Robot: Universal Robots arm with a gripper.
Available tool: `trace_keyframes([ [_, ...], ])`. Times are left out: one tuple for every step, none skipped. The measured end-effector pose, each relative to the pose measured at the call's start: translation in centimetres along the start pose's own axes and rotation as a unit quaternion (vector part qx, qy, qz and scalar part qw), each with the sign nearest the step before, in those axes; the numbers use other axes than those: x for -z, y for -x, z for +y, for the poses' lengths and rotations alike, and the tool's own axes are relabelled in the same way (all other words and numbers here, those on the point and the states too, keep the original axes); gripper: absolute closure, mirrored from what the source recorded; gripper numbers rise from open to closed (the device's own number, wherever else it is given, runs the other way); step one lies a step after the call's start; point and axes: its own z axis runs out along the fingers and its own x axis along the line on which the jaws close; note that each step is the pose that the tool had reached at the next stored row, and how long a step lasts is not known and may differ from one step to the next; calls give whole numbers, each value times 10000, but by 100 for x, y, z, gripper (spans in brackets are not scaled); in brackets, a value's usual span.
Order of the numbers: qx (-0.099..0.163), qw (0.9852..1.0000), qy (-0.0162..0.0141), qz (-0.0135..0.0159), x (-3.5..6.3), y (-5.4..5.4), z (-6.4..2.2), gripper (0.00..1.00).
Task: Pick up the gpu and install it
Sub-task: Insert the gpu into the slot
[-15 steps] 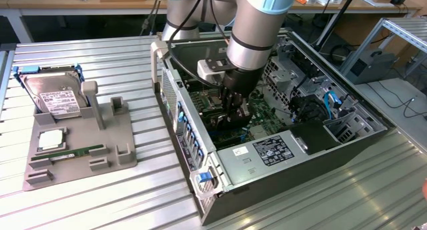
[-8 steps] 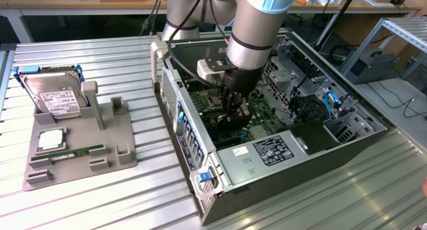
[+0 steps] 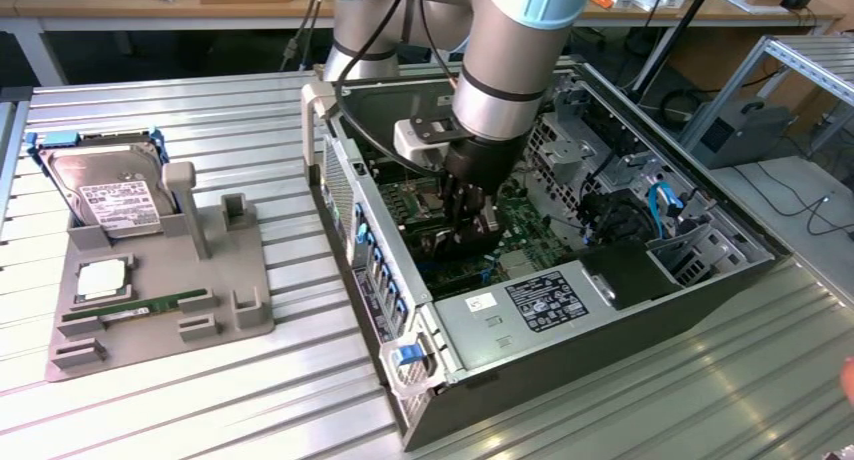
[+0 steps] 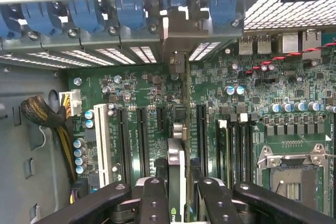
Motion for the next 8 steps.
trace_keyframes([
  [0, 10000, 1, 4, 10, 3, 0, 73],
  [1, 10000, 2, 7, 13, 4, 0, 73],
  [1, 10000, 2, 5, 13, 8, 1, 73],
  [0, 10000, 3, -2, 14, 15, 3, 73],
  [1, 10000, 3, -11, 13, 17, 3, 73],
  [1, 10000, 4, -24, 14, 17, 5, 73],
  [0, 10000, 4, -28, 13, 18, 6, 73],
  [1, 10000, 4, -28, 13, 17, 6, 73],
])
